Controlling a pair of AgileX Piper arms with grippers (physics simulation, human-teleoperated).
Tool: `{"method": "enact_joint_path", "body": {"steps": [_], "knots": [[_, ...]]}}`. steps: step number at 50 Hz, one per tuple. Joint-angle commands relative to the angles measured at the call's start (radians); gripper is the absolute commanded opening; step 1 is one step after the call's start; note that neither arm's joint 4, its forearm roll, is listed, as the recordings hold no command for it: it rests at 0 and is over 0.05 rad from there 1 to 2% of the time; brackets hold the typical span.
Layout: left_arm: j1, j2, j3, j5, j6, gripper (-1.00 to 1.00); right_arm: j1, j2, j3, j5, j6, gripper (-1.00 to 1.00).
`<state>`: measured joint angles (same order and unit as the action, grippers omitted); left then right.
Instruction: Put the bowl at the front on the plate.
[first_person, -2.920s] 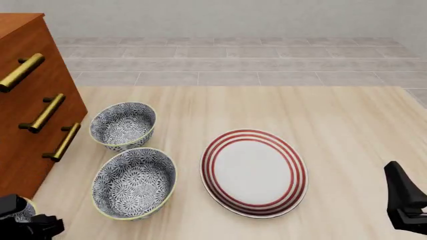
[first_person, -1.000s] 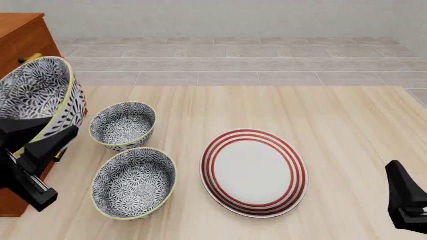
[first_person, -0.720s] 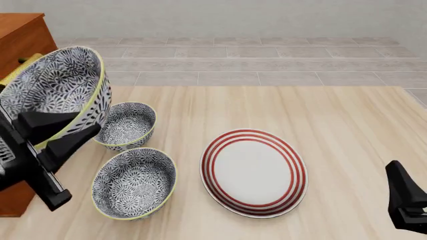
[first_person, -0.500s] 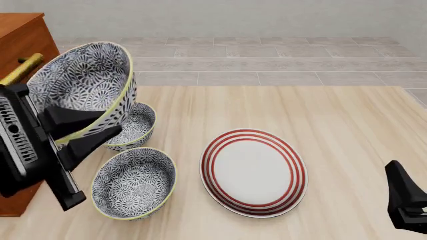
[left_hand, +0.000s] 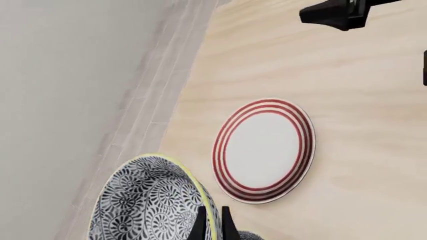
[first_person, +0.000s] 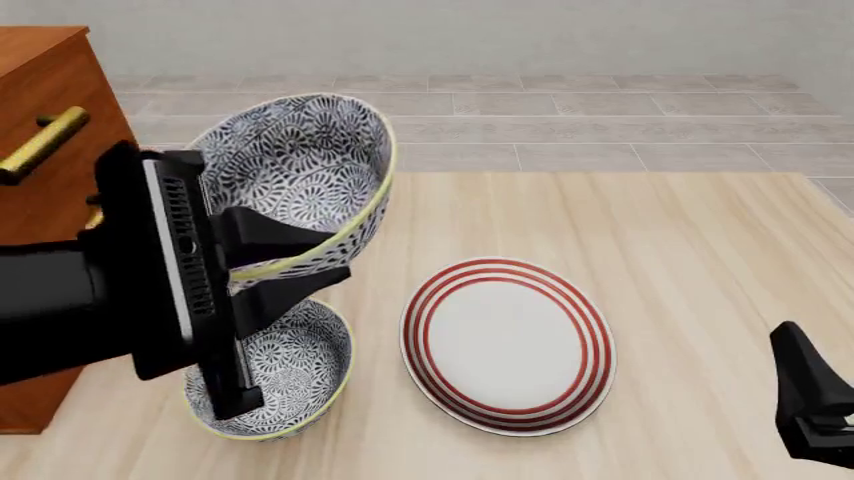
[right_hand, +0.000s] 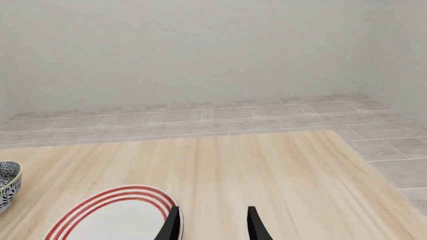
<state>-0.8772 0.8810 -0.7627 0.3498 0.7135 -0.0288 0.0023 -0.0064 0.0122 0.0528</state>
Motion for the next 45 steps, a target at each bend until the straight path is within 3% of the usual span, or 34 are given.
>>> {"method": "enact_joint_path", "body": {"steps": [1,17,30,45], "knots": [[-0.073,0.098,-0.082,0.011,-0.027,-1.00,0.000,0.000,0.001,-0.002,-0.002,1.00],[-0.147,0.199,-0.145,0.003,-0.054,-1.00,-0.002,0.000,-0.001,-0.001,0.000,1.00],[-0.207,0.292,-0.121,-0.064,-0.067,-1.00,-0.003,-0.001,-0.003,0.000,-0.001,1.00],[-0.262,0.399,-0.168,-0.103,-0.087,-1.00,-0.008,-0.001,-0.004,-0.001,0.006,1.00]]}}
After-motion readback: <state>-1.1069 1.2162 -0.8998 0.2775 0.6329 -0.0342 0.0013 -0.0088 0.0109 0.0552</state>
